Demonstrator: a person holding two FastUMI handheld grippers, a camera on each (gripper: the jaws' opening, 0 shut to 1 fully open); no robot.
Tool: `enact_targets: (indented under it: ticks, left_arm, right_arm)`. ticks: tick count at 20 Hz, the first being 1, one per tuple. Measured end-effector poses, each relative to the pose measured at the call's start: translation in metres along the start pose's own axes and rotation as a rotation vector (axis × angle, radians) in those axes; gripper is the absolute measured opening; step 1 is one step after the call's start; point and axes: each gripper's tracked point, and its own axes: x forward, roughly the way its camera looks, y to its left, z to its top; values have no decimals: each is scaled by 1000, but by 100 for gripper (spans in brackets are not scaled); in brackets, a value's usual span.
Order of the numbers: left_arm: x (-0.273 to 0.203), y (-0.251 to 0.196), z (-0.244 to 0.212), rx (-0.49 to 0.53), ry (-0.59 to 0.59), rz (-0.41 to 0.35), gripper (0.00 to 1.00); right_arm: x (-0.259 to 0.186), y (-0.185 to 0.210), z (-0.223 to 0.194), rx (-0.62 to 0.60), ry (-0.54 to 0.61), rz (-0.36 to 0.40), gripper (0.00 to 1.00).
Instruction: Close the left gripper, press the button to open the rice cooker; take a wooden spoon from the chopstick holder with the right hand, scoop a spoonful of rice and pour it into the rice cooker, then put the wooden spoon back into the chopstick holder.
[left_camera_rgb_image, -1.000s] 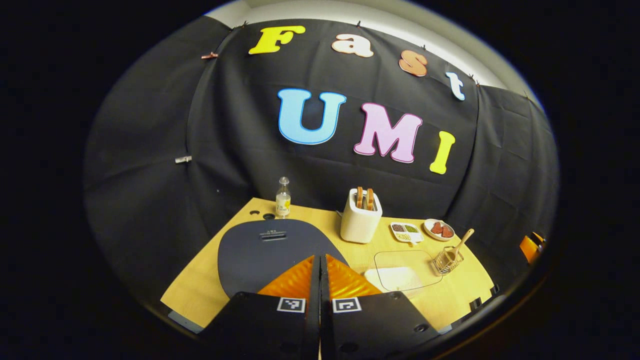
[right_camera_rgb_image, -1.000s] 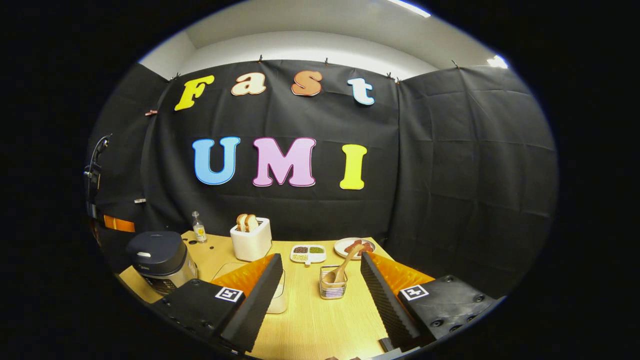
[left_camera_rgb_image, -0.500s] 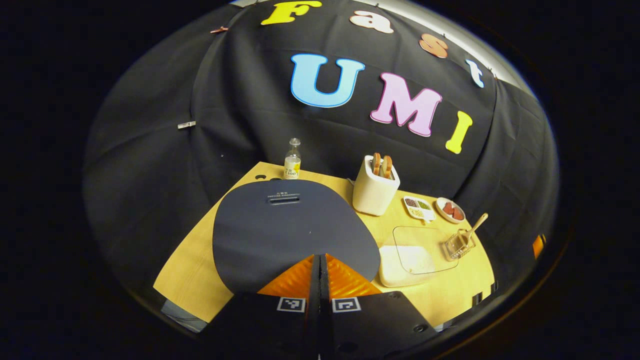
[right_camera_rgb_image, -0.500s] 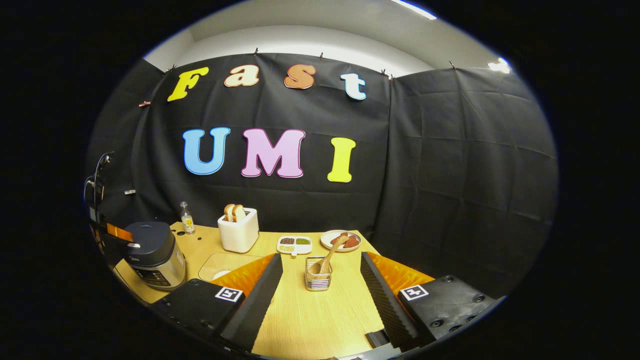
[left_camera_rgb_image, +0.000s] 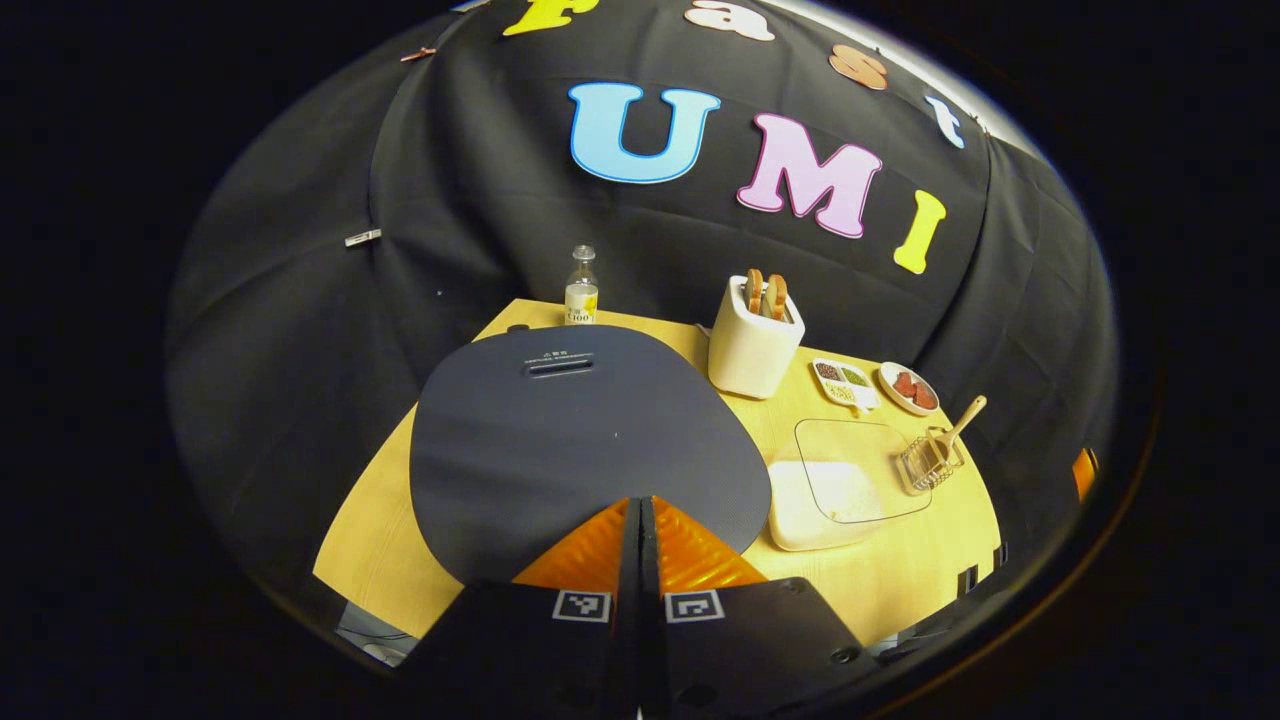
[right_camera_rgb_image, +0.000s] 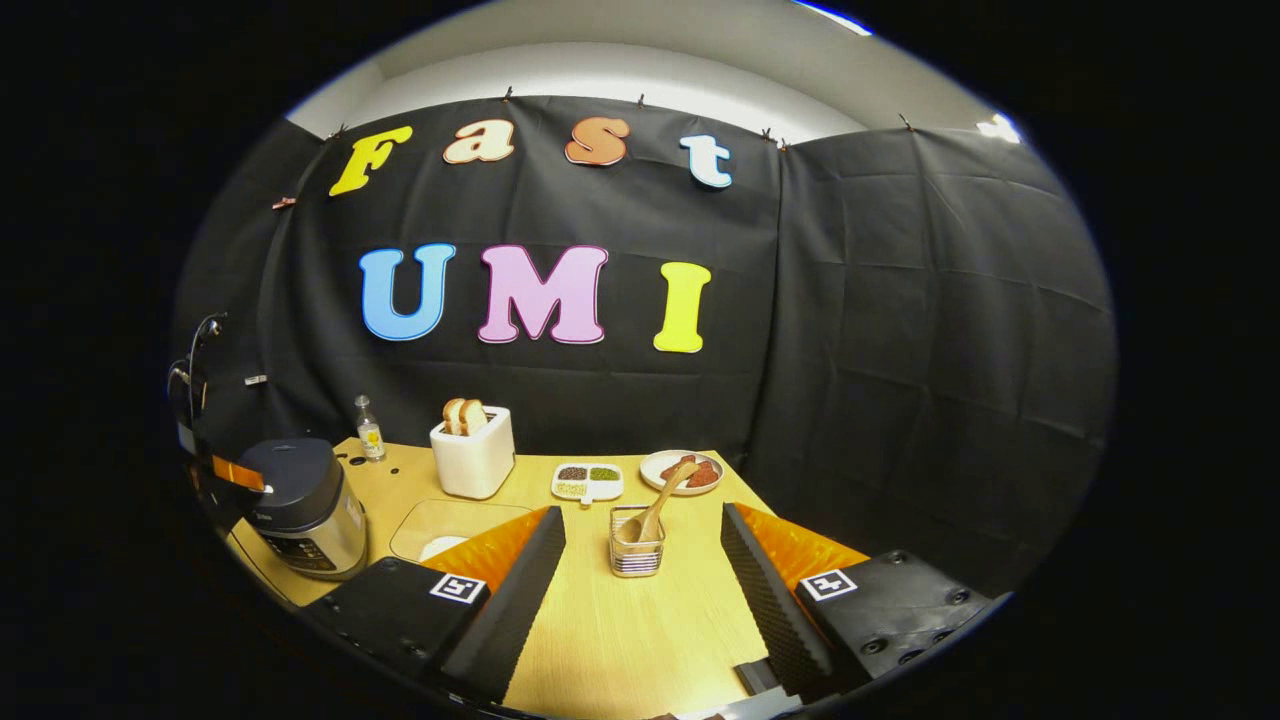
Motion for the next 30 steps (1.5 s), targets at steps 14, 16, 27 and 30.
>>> enact_targets:
  ticks: [14, 16, 27, 30]
  left_arm:
    - [-66, -3, 117, 44, -355, 259, 6]
    - [-94, -14, 147, 72, -443, 299, 7]
    - [-102, -80, 101, 32, -371, 294, 97]
    - [-101, -91, 92, -1, -349, 309, 97]
  right_arm:
    - [73, -16, -8, 95, 44, 80, 98]
    - [89, -18, -11, 117, 57, 88, 98]
    - [190, -24, -34, 254, 175, 115, 97]
    - [220, -27, -53, 304, 237, 102, 98]
